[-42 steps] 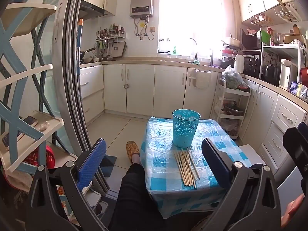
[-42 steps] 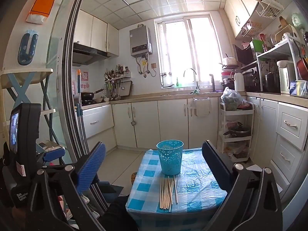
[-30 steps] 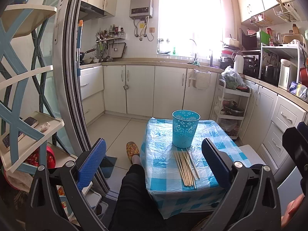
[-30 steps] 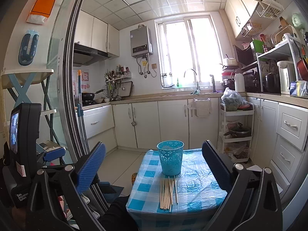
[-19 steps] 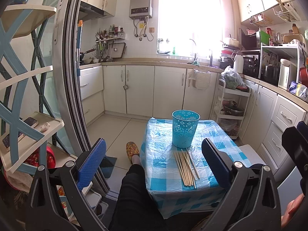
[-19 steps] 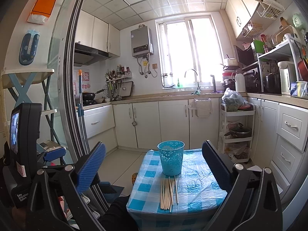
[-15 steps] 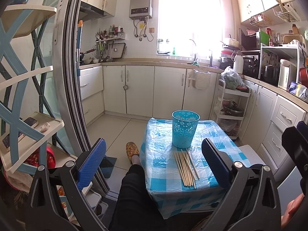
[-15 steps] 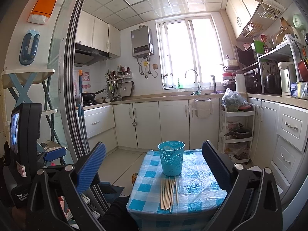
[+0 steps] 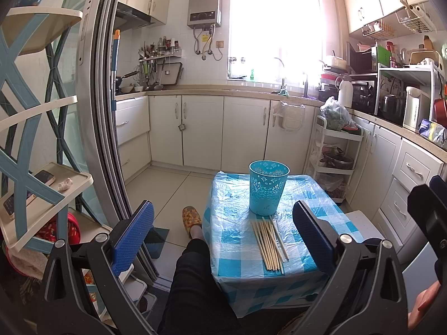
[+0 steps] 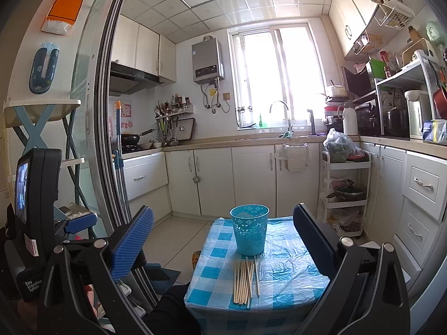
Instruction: Organize utensils
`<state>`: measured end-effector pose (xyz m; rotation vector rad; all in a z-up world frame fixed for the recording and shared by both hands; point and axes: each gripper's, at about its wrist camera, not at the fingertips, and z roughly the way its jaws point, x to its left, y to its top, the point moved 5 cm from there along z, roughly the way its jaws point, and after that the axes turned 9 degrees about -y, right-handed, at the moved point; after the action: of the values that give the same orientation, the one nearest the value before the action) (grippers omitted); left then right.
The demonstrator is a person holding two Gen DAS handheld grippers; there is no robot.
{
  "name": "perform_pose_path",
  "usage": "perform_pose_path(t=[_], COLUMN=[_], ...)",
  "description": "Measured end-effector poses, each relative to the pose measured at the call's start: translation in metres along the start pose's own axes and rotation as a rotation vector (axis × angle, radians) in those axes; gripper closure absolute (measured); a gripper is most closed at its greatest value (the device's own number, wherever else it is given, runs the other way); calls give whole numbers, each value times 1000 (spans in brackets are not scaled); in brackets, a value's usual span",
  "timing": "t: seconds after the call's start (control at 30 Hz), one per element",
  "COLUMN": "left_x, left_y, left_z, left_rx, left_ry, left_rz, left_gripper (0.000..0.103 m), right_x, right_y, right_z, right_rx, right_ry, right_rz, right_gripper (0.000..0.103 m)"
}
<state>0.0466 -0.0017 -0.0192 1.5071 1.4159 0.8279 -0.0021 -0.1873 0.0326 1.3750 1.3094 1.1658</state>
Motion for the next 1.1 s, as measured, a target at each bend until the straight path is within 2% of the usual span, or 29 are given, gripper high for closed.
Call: perform_pose_path(t=[0.47, 0.5, 0.6, 0.73, 0.77, 0.83, 0.87, 1.03, 1.1], left_x=[0, -6, -16, -6, -1, 1, 2, 5, 9], left_y=[0, 17, 24, 8, -5, -11, -13, -41, -54], left_z=[0, -3, -3, 30, 35, 54, 65, 151, 187], left_rx=[2, 2, 10, 62, 49, 41, 43, 239, 281], left_ry=[0, -1, -3, -32, -55, -128, -132, -119, -74], left_rz=[1, 0, 0, 4, -5, -19, -31, -64, -8], left_gripper=[8, 8, 8, 8, 8, 8, 8, 8, 8], right_x=[3, 3, 1, -4, -7, -16, -21, -49, -57], right_y=[-1, -1, -5, -17, -23, -36, -45, -113, -141], right_z=[2, 2, 6, 27, 37, 62, 77, 170, 208], right_rx=[2, 2, 11, 59, 80, 134, 170, 402, 492], right_ry=[11, 13, 16, -7, -15, -44, -53, -46, -18], right_rz=[-4, -6, -11, -33, -40, -54, -59, -67, -50], right_gripper=[7, 7, 7, 7, 7, 7, 7, 8, 28])
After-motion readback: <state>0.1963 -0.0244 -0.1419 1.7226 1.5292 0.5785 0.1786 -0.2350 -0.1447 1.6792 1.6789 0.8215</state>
